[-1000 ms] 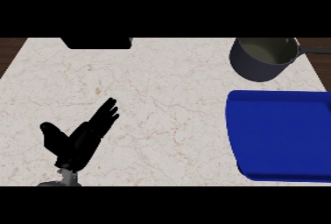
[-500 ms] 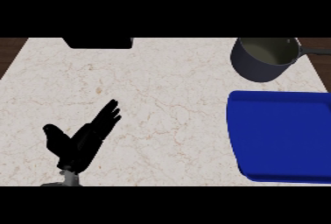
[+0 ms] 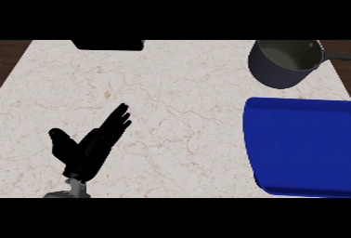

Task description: Pick the squash from the tray and place it in the pot

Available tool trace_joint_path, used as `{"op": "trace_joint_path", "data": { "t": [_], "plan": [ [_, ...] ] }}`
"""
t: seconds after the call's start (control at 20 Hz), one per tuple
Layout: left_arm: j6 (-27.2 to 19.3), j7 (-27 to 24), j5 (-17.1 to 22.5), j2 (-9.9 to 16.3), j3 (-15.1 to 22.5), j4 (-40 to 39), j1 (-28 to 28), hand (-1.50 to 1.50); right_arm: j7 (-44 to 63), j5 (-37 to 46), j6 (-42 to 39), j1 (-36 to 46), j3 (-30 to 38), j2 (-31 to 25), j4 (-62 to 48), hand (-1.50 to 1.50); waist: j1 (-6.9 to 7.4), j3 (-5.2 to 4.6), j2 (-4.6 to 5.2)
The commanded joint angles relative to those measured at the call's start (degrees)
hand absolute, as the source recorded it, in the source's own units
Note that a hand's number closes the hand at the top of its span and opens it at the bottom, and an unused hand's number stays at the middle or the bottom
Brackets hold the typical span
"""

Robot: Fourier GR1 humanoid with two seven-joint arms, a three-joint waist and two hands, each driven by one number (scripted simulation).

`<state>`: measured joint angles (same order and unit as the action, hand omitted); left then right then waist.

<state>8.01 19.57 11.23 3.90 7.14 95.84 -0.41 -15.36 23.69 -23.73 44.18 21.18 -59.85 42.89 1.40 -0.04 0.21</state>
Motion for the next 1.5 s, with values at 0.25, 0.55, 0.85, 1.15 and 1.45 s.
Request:
{"op": "trace_joint_path", "data": {
  "t": [0.25, 0.55, 0.85, 1.15, 1.45],
  "plan": [
    [2.70, -1.59, 0.71, 1.64, -0.94, -0.23, 0.36, 0.00, -0.24, 6.61, 3.36, 14.30, -6.62, 6.00, -12.07, 1.50, 1.70, 0.07, 0.54],
    [0.16, -1.92, -1.73, -2.07, 1.25, -4.42, -3.30, 0.00, -2.02, 9.87, 8.75, 20.75, -7.77, 10.52, -19.87, 1.50, 1.85, 0.11, 1.02],
    [1.74, -0.71, 0.27, -0.60, -1.04, -5.63, -6.33, 0.00, -3.26, 12.07, 16.78, 22.21, -8.48, 17.86, -25.31, 1.50, 2.30, 0.14, 1.36],
    [1.13, -0.28, -0.47, -1.19, -0.01, -4.01, -5.26, 0.00, -4.46, 11.32, 18.74, 23.55, -6.84, 21.24, -30.27, 1.50, 2.67, 0.17, 1.44],
    [3.64, -2.97, -0.06, -0.12, 0.53, -2.47, -2.39, 0.00, -1.02, 9.05, 21.67, 22.87, -3.74, 24.33, -34.73, 1.50, 4.49, 0.24, 2.13]
  ]
}}
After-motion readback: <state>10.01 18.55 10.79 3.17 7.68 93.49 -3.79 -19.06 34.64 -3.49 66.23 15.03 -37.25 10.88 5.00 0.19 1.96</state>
